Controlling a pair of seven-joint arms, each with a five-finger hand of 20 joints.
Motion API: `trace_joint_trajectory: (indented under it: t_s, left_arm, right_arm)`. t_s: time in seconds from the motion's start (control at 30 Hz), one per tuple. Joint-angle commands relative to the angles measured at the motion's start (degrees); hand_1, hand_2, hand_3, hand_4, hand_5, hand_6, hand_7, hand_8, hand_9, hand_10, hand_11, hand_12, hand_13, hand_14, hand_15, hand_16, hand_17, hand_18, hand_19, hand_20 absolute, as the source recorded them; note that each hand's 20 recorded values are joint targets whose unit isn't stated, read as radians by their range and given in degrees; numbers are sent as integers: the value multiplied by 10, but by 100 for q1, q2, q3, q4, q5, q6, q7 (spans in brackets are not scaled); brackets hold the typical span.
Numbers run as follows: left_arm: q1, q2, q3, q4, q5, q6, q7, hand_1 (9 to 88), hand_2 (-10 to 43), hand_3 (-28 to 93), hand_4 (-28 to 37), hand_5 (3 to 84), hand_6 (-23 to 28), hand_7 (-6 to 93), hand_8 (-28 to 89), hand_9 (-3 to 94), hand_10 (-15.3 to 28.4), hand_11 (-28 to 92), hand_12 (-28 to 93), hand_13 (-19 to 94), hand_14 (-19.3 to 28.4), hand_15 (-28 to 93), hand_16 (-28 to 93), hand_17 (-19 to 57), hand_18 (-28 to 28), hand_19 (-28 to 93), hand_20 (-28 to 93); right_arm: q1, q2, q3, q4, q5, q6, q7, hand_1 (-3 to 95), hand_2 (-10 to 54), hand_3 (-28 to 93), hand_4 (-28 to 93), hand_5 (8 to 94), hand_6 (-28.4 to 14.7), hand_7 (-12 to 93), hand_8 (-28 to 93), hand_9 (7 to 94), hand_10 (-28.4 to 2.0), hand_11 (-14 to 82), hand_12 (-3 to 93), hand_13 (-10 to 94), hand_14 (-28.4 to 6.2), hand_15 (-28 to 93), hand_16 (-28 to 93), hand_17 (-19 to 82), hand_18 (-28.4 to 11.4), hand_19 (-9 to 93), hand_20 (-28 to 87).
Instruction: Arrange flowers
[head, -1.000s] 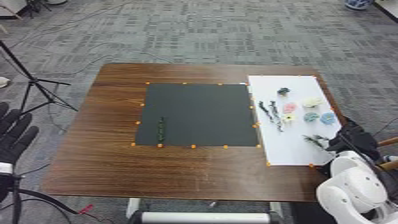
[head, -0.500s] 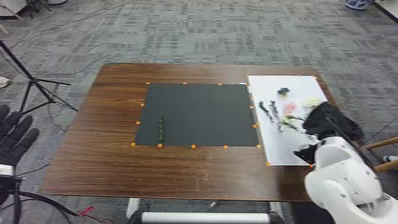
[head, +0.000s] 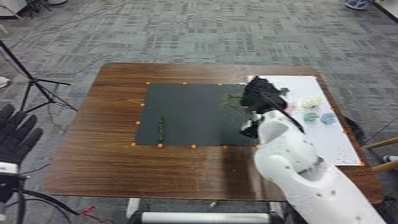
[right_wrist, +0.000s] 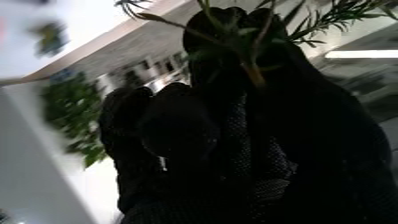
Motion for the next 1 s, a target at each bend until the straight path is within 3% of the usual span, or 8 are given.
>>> trace_joint_trajectory:
  t_s: [0.03, 0.33, 0.43, 0.53, 0.8, 1.0]
  left_arm:
    - [-260, 145, 106, 74, 25, 69, -145, 211, 199, 634, -283, 371, 78, 86, -61, 326, 136, 137, 143, 230, 135, 219, -5, -33, 105, 157, 124]
    - [-370, 178, 172, 124, 60, 36, -236, 212, 199, 633, -283, 371, 78, 87, -61, 325, 137, 136, 142, 231, 135, 219, -4, -33, 105, 157, 124]
    - [-355, 168, 180, 123, 54, 28, -232, 212, 199, 632, -283, 371, 78, 87, -61, 325, 136, 136, 143, 231, 135, 219, -4, -33, 105, 157, 124]
    - [-351, 134, 200, 127, -1, 75, -216, 212, 199, 632, -283, 371, 78, 87, -61, 325, 137, 135, 143, 231, 135, 218, -4, -32, 105, 157, 124]
    - [-349, 116, 183, 115, 41, 62, -236, 212, 200, 633, -283, 371, 78, 87, -61, 326, 137, 136, 143, 232, 136, 220, -5, -33, 106, 158, 124]
    - [-322, 122, 210, 101, -7, 99, -174, 212, 201, 637, -283, 372, 78, 88, -61, 327, 138, 141, 146, 232, 136, 224, -4, -32, 105, 158, 124]
  right_arm:
    - [588, -889, -636, 662, 63, -468, -98, 614, -95, 687, -222, 790, -13, 326, 192, 922, -82, 201, 541, 840, -57, 690, 390, 433, -281, 910, 392]
    - [538, -1350, -969, 1300, -103, -676, 63, 612, -95, 687, -221, 786, -13, 333, 190, 917, -84, 211, 540, 842, -55, 688, 391, 435, -281, 913, 387]
    - [564, -1277, -1342, 1521, -381, 18, 157, 611, -95, 689, -220, 783, -12, 338, 187, 916, -84, 216, 539, 843, -55, 687, 391, 435, -281, 914, 385]
    - [562, -1279, -1476, 1645, -477, 248, 233, 610, -95, 690, -220, 785, -13, 340, 182, 915, -87, 228, 535, 846, -56, 691, 390, 439, -282, 917, 383]
    - [479, -1285, -1415, 1485, -463, 44, 226, 567, -95, 671, -235, 753, -29, 304, 158, 888, -95, 198, 516, 827, -65, 683, 393, 422, -283, 916, 373]
    - [502, -1175, -1393, 1288, -602, 288, 262, 543, -95, 622, -250, 711, -39, 293, 160, 827, -119, 277, 450, 812, -66, 728, 387, 420, -284, 914, 379]
